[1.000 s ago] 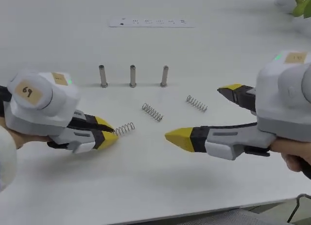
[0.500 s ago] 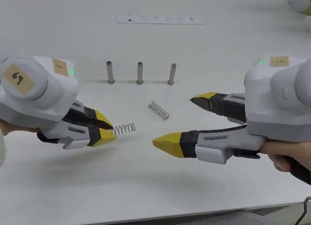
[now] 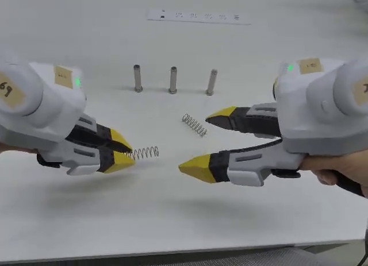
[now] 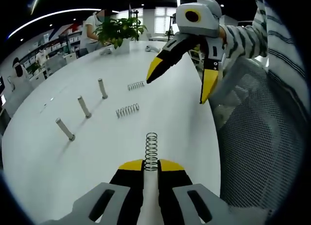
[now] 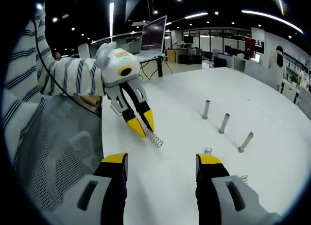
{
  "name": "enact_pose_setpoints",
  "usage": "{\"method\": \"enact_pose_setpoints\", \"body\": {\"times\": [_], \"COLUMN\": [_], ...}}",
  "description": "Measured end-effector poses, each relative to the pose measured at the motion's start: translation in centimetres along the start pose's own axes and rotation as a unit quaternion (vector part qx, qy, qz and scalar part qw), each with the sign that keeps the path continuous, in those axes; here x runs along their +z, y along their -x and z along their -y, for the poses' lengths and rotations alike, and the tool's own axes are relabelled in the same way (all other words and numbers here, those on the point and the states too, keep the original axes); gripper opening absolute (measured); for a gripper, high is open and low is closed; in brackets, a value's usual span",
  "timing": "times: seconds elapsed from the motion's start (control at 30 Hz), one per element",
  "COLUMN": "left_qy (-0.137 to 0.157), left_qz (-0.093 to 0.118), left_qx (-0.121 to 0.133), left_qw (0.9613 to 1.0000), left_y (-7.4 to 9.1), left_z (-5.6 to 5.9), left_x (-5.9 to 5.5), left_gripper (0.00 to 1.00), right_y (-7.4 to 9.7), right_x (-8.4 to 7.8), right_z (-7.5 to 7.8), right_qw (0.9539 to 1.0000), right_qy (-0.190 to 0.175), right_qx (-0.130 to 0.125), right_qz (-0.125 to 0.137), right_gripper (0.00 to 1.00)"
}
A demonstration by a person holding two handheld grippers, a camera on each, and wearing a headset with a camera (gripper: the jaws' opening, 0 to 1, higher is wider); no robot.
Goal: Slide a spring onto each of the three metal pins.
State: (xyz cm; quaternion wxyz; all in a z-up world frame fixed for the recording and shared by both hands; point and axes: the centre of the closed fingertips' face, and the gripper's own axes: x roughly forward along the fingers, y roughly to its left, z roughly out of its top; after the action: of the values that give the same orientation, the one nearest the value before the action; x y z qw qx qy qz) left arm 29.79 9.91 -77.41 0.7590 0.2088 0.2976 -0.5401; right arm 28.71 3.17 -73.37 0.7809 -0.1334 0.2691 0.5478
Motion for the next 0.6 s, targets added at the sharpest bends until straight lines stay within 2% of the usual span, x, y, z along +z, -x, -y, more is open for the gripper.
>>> {"method": "enact_pose_setpoints", "body": {"times": [0.03,0.17,0.27,0.43,0.6], "left_qy": [0.004,-0.009,-0.008,-0.014,-0.031], "left_qz": [0.007,0.003,0.017,0.026,0.025], "left_qx": [0.0,0.001,0.005,0.001,-0.008], "left_qw": [1.0,1.0,0.9998,0.9996,0.9992], "left_y": [0.2,0.6,0.9,1.0,0.9], "left_z": [0.0,-0.1,-0.4,-0.2,0.5], "left_x": [0.3,0.4,0.9,1.4,1.6], "left_gripper": [0.02,0.02,0.02,0.02,0.02], "right_y": [-0.2,-0.7,-0.9,-1.0,-1.2], "right_x": [-0.1,0.1,0.2,-0.2,0.0], "right_z": [0.1,0.0,-0.5,-1.2,-1.7], "right_qw": [1.0,0.9998,0.9994,0.9974,0.9954], "right_qy": [0.004,0.015,0.024,0.048,0.07], "right_qx": [0.003,0.012,0.025,0.048,0.061], "right_qz": [-0.002,-0.003,-0.006,-0.023,-0.022], "right_gripper": [0.53,0.44,0.35,0.33,0.28]}}
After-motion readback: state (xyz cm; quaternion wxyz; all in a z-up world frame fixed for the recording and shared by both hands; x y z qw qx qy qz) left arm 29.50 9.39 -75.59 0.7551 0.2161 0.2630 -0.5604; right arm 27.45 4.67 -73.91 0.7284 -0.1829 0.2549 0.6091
